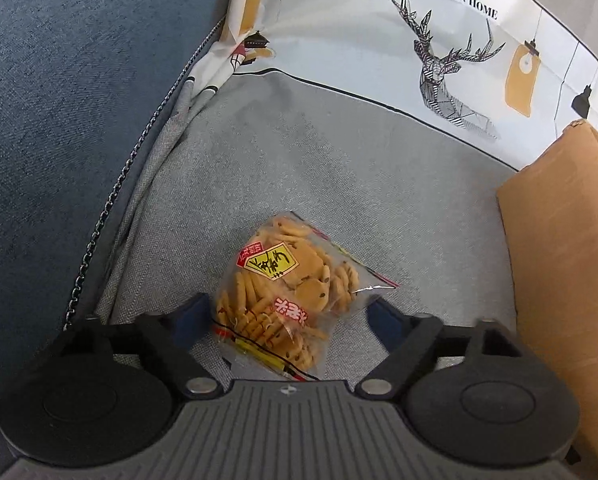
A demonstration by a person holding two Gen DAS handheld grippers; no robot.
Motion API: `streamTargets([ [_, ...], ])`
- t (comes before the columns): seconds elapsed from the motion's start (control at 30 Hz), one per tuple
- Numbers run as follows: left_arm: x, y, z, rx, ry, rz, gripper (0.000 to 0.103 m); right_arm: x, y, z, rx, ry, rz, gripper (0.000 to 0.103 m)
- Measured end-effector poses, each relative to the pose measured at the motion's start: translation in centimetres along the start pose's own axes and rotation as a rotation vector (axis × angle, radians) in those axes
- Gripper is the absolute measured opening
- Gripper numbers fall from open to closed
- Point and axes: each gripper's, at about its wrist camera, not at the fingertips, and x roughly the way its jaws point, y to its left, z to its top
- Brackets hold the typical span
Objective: Organize snacks
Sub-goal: 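Grasp the clear cracker bag with the left gripper while the right holds the red packet, then carry the cracker bag and red packet with both grippers over the box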
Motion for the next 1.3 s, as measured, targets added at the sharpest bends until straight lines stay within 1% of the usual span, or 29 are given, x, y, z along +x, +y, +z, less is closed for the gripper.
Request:
streamTargets([
  [0.03, 0.0, -0.1, 0.0, 0.011, -0.007, 0.005, 0.076, 0.0, 0.1, 0.0, -0.003, -0.002, 0.0, 0.064],
  [0.07, -0.1, -0.2, 0.0, 0.02, -0.012, 0.012, 0.067, 0.0, 0.1, -0.1, -0.008, -0.012, -0.003, 0.064],
  [0.17, -0.4, 0.1, 0.2, -0.003, -0.023, 0.0, 0.06, -0.3, 0.1, -0.2, -0.015, -0.034, -0.012, 0.062],
  [0.43, -2.8, 1.2, 0.4, -0.079, -0.091, -0.046, 0.057, -2.8, -0.1, 0.0, -0.004, -0.133, -0.023, 0.061],
  [0.53, -4.4, 1.6, 0.4, -0.112, -0.13, -0.077, 0.057, -4.4, -0.2, 0.4, -0.016, -0.174, -0.025, 0.061],
  [0.67, -7.1, 1.7, 0.2, -0.14, -0.195, -0.119, 0.057, -7.1, -1.7, 1.7, -0.009, -0.241, -0.029, 0.061],
  [0.87, -11.3, 0.6, -0.3, -0.162, -0.314, -0.173, 0.057, -12.7, -5.5, 4.0, 0.006, -0.35, -0.053, 0.061],
  [0.97, -13.2, -0.3, -0.9, -0.176, -0.356, -0.202, 0.057, -16.0, -7.4, 5.3, 0.0, -0.413, -0.079, 0.061],
  [1.07, -14.8, -1.9, -1.5, -0.177, -0.395, -0.231, 0.057, -19.1, -10.2, 6.2, -0.003, -0.471, -0.113, 0.061],
  [1.13, -15.4, -3.3, -1.7, -0.162, -0.41, -0.233, 0.057, -20.5, -12.4, 6.4, 0.0, -0.492, -0.146, 0.061],
  [1.2, -15.9, -4.6, -2.1, -0.14, -0.416, -0.229, 0.057, -21.2, -14.5, 5.9, 0.02, -0.503, -0.189, 0.061],
  [1.3, -16.0, -6.4, -2.1, -0.109, -0.422, -0.231, 0.057, -20.8, -17.8, 4.2, 0.101, -0.48, -0.234, 0.061],
])
